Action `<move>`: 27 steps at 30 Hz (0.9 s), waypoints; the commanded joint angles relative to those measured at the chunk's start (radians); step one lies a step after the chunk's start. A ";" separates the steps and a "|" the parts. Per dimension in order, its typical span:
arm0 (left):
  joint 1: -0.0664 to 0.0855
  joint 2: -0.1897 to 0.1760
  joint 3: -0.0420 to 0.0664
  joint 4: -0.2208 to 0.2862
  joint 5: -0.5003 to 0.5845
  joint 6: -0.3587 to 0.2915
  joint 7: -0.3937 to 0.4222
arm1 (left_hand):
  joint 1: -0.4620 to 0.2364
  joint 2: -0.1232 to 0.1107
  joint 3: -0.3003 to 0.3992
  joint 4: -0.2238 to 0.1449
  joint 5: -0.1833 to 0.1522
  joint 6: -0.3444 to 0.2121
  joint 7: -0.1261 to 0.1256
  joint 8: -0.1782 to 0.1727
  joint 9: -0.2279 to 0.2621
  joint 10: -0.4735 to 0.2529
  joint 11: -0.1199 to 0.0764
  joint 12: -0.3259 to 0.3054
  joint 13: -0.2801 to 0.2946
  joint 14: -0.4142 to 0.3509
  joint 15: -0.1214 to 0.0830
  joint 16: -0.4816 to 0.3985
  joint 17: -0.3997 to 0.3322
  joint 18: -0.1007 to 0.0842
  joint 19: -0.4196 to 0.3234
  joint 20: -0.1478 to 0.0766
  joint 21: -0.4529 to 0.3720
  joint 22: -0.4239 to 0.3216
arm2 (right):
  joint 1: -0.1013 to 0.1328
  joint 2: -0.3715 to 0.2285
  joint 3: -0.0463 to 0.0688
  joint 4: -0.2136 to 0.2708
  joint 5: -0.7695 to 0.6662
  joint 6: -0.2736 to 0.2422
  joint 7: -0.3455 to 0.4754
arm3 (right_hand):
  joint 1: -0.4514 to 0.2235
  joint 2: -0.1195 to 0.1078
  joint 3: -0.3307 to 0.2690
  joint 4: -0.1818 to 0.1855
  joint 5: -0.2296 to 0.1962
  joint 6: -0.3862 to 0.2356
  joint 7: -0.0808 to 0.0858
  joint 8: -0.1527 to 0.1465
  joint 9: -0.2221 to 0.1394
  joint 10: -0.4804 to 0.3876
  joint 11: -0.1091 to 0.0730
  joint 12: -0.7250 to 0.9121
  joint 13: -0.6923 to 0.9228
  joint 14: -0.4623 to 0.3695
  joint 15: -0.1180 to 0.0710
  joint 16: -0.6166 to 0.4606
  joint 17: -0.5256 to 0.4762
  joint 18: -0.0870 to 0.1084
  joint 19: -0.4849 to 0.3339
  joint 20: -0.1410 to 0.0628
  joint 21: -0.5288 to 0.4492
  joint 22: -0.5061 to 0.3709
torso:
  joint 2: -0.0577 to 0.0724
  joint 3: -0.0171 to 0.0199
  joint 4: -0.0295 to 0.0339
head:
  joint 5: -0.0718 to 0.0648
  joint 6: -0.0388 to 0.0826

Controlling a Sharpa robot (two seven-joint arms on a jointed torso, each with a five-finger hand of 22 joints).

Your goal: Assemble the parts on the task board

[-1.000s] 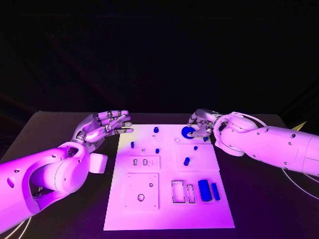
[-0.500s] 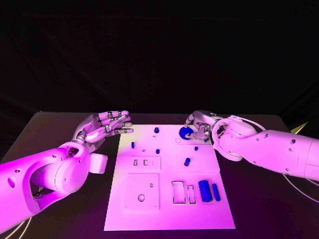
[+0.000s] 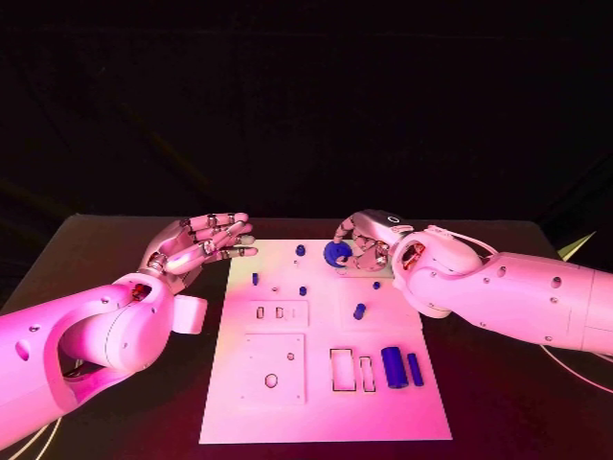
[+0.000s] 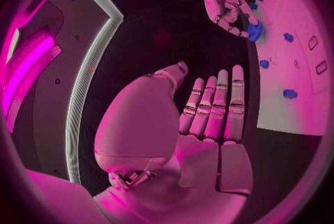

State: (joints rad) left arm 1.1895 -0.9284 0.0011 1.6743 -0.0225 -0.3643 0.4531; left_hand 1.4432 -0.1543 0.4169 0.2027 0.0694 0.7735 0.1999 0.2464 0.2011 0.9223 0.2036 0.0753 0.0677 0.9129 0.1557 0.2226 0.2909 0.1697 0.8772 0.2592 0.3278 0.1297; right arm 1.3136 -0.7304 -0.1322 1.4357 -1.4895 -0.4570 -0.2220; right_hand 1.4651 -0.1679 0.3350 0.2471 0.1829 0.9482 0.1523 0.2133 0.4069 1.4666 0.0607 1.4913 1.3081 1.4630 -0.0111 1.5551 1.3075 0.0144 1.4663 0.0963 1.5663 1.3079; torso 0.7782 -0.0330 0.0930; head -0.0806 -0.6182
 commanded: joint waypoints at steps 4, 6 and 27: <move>0.001 0.003 0.001 0.003 0.002 0.021 0.007 | -0.010 0.003 0.006 0.000 -0.006 -0.007 0.059 0.003 -0.002 0.002 0.004 0.002 -0.001 -0.002 0.005 0.000 0.001 0.012 0.001 -0.002 0.004 0.000 | 0.000 0.040 -0.002 0.005 -0.146 -0.041 -0.037 | -0.011 -0.008 0.021 -0.007 0.005 0.027 -0.019 0.008 -0.001 0.040 -0.009 0.001 0.191 0.100 -0.007 0.006 0.226 -0.014 0.104 -0.008 0.004 0.263 | 0.000 -0.0013 0.0024 | -0.002 -0.003; 0.001 0.004 0.001 0.003 0.002 0.021 0.007 | -0.010 0.003 0.006 0.000 -0.006 -0.007 0.059 0.003 -0.002 0.002 0.004 0.002 -0.001 -0.002 0.005 0.000 0.001 0.012 0.001 -0.002 0.004 0.000 | 0.000 0.054 -0.003 0.001 -0.156 -0.045 -0.045 | -0.011 -0.009 0.023 -0.008 0.004 0.026 -0.018 0.008 -0.001 0.041 -0.009 0.002 0.192 0.100 -0.007 0.006 0.226 -0.014 0.104 -0.008 0.004 0.263 | 0.000 -0.0010 0.0032 | -0.001 -0.004; 0.001 0.010 0.001 0.001 0.002 0.023 0.002 | -0.011 0.003 0.006 0.000 -0.007 -0.007 0.059 0.004 -0.002 0.002 0.005 0.002 -0.001 -0.002 0.005 0.000 0.001 0.012 0.001 -0.002 0.004 0.000 | -0.038 0.182 -0.008 -0.081 -0.180 -0.027 -0.071 | -0.016 -0.012 0.037 -0.014 0.004 0.029 -0.018 0.007 -0.002 0.042 -0.009 0.003 0.193 0.099 -0.007 0.005 0.223 -0.014 0.104 -0.008 0.004 0.263 | 0.001 0.0000 0.0018 | 0.010 -0.011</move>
State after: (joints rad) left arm 1.1895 -0.9197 0.0012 1.6737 -0.0224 -0.3602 0.4513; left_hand 1.4432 -0.1543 0.4169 0.2027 0.0694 0.7735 0.1999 0.2464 0.2002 0.9223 0.2036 0.0753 0.0677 0.9129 0.1556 0.2226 0.2915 0.1698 0.8771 0.2593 0.3278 0.1297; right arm 1.2773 -0.5524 -0.1406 1.3590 -1.6466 -0.4922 -0.2843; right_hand 1.4505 -0.1851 0.3667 0.2317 0.1848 0.9513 0.1499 0.2170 0.4028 1.4665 0.0608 1.4912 1.3078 1.4630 -0.0110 1.5551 1.3074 0.0144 1.4663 0.0964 1.5663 1.3076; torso 0.7790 -0.0337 0.0966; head -0.0732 -0.6290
